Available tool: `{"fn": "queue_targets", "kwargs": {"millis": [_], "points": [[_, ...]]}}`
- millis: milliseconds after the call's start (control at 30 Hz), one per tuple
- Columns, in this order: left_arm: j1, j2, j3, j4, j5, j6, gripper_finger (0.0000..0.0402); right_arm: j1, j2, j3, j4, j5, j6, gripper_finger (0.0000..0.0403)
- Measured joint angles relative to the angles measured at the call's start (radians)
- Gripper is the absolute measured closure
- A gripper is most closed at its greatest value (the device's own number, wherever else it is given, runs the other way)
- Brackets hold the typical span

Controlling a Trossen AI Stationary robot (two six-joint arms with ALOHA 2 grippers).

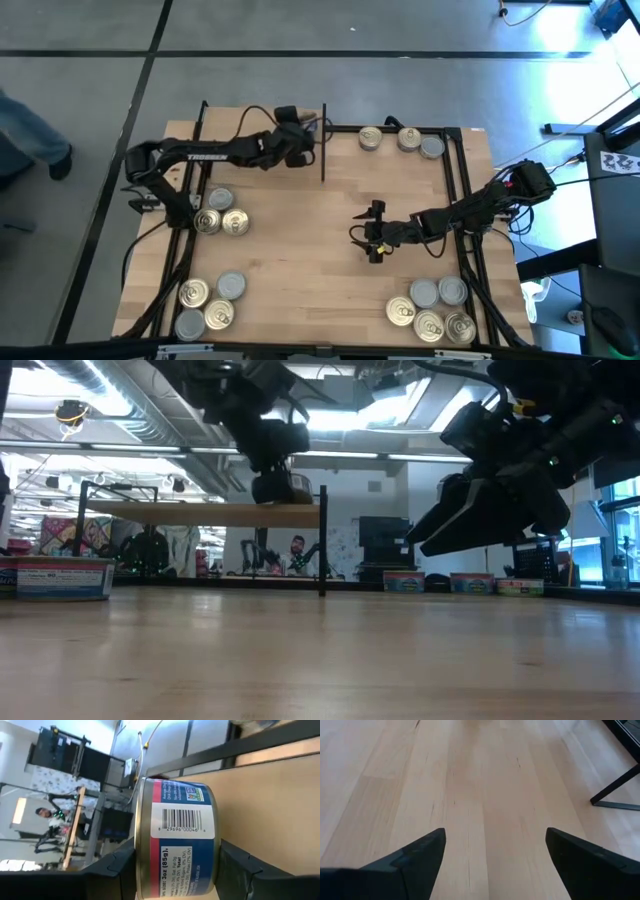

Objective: Stack canned seafood by type on shelf
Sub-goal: Put the blue tuna can on the shelf

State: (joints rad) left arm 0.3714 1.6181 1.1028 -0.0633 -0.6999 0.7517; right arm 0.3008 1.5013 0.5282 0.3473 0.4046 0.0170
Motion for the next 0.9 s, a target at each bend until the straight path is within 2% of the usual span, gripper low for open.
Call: {"fn": "queue_targets", "kwargs": {"millis": [100, 267, 500, 900], "points": [[0.026, 0.020, 0.030, 0.000, 0.016, 0.024, 0.0214, 0.000, 0.000, 0.000, 0.000, 0.000, 0.000, 0.0061], [0.067, 0.044, 0.046, 0.018, 0.104, 0.027, 0.0213, 0.000, 0.000, 0.000, -0.007, 0.000, 0.000, 0.0061], [0.077, 0.045, 0.042, 0.017, 0.114, -0.001, 0.0160, 0.000, 0.000, 0.000, -0.007, 0.000, 0.000, 0.0061], [0.068, 0.045, 0.039, 0.008, 0.183, -0.114, 0.0107, 0.000, 0.000, 0.000, -0.014, 0.004, 0.002, 0.0061]]}}
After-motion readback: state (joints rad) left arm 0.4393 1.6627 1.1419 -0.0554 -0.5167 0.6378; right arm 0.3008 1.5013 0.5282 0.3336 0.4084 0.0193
